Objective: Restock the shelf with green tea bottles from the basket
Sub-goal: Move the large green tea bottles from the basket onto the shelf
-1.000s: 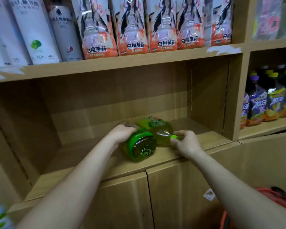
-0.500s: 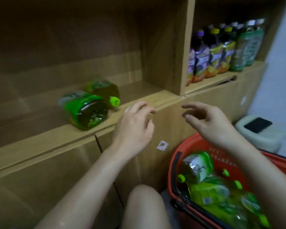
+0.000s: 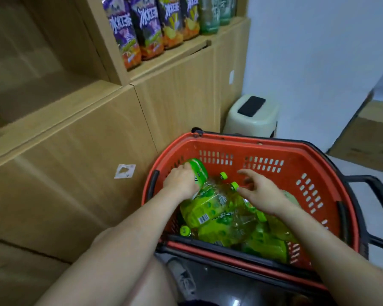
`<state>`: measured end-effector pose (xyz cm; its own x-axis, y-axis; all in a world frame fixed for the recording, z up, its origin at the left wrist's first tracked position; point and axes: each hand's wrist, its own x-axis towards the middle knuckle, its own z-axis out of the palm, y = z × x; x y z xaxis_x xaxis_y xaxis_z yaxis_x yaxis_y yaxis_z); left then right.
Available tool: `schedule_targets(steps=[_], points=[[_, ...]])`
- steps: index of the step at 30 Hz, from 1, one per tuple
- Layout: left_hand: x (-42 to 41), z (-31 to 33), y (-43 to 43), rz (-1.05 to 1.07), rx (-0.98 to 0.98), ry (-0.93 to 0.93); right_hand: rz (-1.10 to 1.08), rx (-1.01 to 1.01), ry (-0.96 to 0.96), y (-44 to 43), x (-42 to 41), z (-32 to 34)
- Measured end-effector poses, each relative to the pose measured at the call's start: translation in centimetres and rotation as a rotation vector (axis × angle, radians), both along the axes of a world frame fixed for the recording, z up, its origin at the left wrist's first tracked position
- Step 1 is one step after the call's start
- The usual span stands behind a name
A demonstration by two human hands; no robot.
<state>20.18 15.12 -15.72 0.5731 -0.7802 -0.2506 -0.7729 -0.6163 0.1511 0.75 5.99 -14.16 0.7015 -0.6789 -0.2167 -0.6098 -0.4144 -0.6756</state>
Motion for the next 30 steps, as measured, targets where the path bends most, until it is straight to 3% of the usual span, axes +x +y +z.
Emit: schedule_targets(steps=[4, 9, 14, 17, 23, 27, 30], points=[[1.9, -3.3, -0.1, 0.106, 0.122, 0.025, -0.054, 0.176, 0.088, -0.6, 2.6, -3.7], [3.1, -4.6, 0.2, 0.051, 0.072, -0.008, -0.181, 0.424, 0.119, -1.5, 5.9, -7.5], [3.5, -5.0, 1.0, -0.03, -0.077, 0.105, -0.518, 0.649, -0.153, -2.0, 7.3, -9.2], [3.4, -4.4, 0.9, 0.062, -0.181, 0.186, -0.631, 0.666, -0.179, -2.2, 7.2, -9.6], [2.0, -2.0, -1.2, 0.137, -0.236, 0.243, -0.413, 0.543, -0.149, -3.7, 5.2, -7.6], [0.2, -3.7, -2.2, 0.045, 0.054, 0.062, -0.306, 0.427, -0.083, -3.3, 4.2, -7.6], [0.9, -4.8, -2.0, 0.194, 0.112, 0.17, -0.232, 0.429, 0.013, -3.1, 3.3, -7.5]])
